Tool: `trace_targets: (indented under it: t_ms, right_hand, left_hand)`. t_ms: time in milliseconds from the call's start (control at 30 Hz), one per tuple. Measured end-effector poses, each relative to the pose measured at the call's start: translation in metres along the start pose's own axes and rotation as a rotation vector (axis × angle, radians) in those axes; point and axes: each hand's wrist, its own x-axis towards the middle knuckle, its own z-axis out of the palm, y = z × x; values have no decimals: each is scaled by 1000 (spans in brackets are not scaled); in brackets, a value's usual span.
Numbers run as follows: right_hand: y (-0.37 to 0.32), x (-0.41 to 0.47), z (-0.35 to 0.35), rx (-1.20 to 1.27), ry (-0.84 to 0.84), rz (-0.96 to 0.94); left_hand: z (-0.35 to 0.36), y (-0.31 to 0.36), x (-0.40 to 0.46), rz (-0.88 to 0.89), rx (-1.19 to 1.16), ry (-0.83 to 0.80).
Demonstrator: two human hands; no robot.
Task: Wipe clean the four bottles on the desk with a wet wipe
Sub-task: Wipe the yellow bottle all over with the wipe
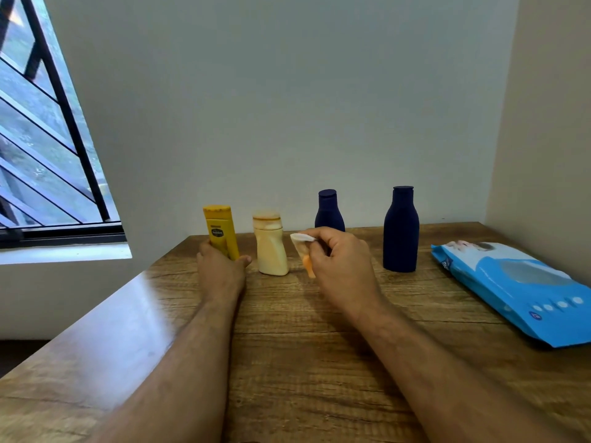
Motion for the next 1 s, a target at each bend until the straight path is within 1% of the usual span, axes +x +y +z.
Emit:
trace_targets:
  t_ms: [167, 533, 667, 733, 800, 867, 933, 1000]
  right_hand:
    - [1, -1, 0, 2, 1, -1]
    - [4, 0, -2, 13, -4, 6]
    - [4, -1, -4, 12, -35, 10]
    - [1, -2, -5, 8, -70, 12]
    - [-3, -6, -8, 22, -130, 25]
    - [-10, -8, -11, 17, -180, 32]
    - [-18, -9, -11, -26, -199, 10]
    - [-28, -10, -10, -49, -196, -23]
  left_hand:
    - [3, -4, 3, -35, 5, 16]
    - [3, -6, 2, -94, 77, -33]
    - [-7, -7, -10, -96, 35, -40]
    - [-15, -5, -21, -100, 4, -78]
    - [-23, -2, -36, -66, 48, -136]
    - [-36, 2, -51, 19, 156, -186]
    - [-53, 5, -63, 132, 243, -190]
    - [-73, 4, -71, 266, 272, -151]
